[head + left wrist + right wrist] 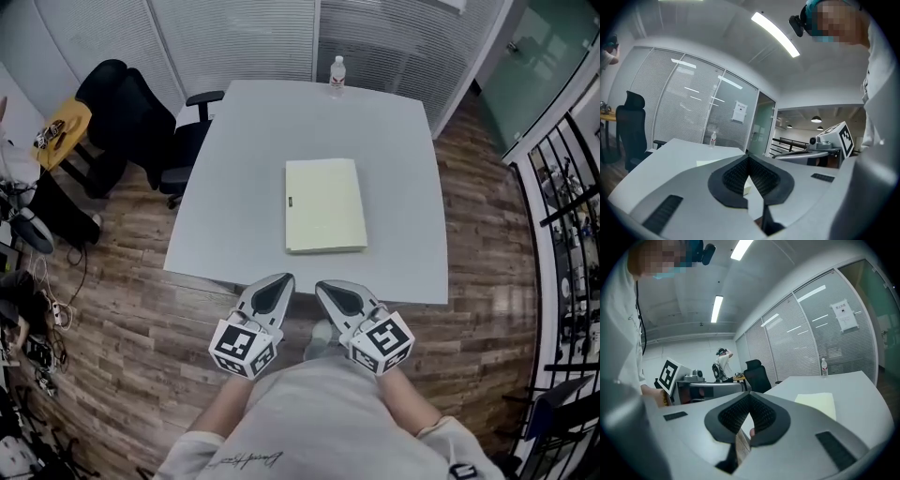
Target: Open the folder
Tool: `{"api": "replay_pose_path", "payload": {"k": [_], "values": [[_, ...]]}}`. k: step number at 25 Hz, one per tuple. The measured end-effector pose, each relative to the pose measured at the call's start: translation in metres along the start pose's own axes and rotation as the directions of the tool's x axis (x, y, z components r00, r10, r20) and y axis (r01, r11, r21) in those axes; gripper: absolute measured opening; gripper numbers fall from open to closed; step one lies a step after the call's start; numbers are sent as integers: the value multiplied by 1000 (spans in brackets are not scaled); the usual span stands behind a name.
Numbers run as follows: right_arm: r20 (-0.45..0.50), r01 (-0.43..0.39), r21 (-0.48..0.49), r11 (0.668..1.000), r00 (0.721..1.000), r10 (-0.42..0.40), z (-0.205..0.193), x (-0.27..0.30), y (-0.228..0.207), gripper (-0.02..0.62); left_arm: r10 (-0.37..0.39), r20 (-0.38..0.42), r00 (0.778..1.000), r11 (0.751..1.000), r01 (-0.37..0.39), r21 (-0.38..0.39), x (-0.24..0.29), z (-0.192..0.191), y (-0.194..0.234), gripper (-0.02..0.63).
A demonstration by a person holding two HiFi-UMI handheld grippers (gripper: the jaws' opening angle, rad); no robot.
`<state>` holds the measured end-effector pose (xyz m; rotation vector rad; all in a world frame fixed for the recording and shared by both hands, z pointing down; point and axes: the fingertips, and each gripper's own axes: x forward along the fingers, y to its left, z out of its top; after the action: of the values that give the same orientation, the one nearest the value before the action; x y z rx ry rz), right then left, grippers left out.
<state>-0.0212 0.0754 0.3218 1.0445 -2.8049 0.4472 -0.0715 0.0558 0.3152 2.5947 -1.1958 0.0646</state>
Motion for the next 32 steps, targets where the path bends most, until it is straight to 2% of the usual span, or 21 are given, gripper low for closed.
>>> {"api": "replay_pose_path", "payload": {"k": [6,12,23,32], "values": [[-24,-38,0,999,999,38,10,16,-42,18,35,4,999,999,-35,-15,38,9,13,8],[-28,-53,5,999,998,53,12,28,-56,18,59,-9,998,998,-59,-31,49,8,27,8],[-44,11,16,1000,999,-11,17,51,-64,18,-13,-31,999,1000,12,-18,61,21,52,8],[-72,79,16,997,994,-78,12,56,-85,18,-49,-83,995,999,49,-8,65,12,67,8]]}}
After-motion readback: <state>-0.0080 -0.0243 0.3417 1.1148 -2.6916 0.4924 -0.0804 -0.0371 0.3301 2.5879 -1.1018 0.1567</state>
